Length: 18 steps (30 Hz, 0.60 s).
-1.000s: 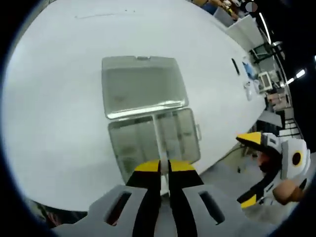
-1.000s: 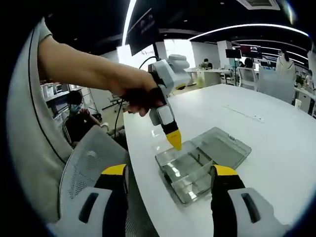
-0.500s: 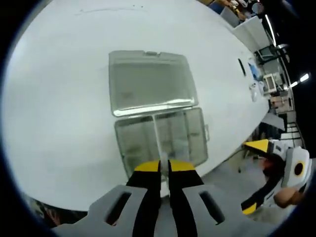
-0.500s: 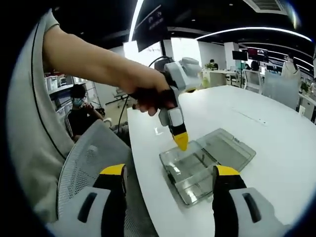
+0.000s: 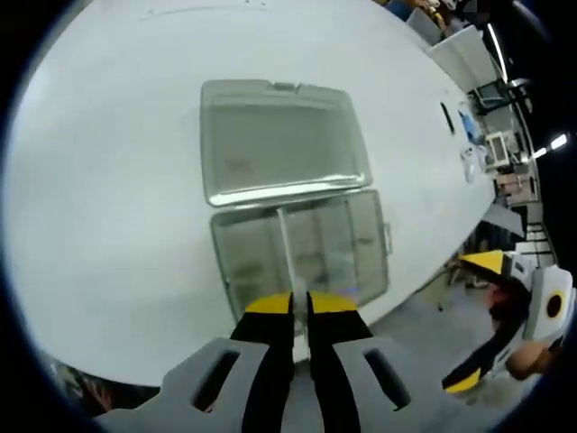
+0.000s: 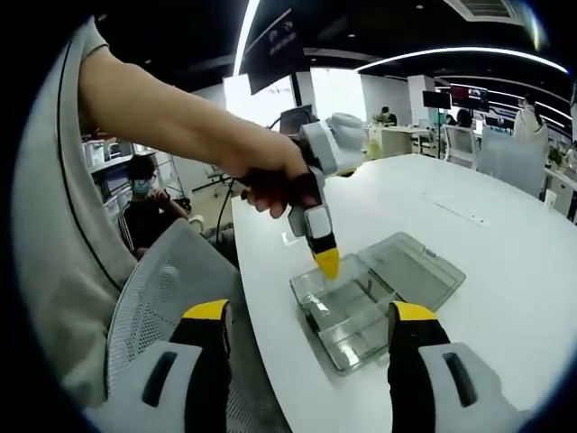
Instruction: Insert the divider into the dual guide fixture by aligning both edges with the guide slots and pushing it downward to the bottom, including one-sided entry, uneven engagement, binding, and posture correction.
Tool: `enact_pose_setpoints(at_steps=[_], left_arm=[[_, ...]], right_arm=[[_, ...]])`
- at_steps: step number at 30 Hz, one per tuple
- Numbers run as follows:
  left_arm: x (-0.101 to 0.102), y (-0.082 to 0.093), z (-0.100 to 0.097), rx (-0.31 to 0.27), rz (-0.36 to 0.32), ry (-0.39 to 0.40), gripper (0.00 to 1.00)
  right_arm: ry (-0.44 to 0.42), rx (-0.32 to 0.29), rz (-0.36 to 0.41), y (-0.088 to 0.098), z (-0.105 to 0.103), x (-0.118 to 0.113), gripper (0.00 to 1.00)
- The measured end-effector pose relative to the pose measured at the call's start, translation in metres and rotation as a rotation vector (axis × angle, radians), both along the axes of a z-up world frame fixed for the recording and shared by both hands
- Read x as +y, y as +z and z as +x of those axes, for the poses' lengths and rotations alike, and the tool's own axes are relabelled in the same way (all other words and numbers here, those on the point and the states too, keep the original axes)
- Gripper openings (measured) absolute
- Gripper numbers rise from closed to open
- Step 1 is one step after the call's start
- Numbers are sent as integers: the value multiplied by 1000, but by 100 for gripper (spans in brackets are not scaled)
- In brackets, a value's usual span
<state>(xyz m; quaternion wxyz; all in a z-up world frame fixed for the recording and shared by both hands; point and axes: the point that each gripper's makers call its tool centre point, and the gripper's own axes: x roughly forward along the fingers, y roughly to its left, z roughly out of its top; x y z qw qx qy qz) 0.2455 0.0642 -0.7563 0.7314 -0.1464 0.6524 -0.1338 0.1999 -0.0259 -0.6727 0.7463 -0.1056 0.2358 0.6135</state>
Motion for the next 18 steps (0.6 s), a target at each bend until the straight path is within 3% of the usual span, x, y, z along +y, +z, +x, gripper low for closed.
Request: enact_pose_setpoints(at_steps=[18], left_arm=[[1,-8,4,26,16,-1,2]], right_arm=[[-12,10,-3,0,2,-5,68]])
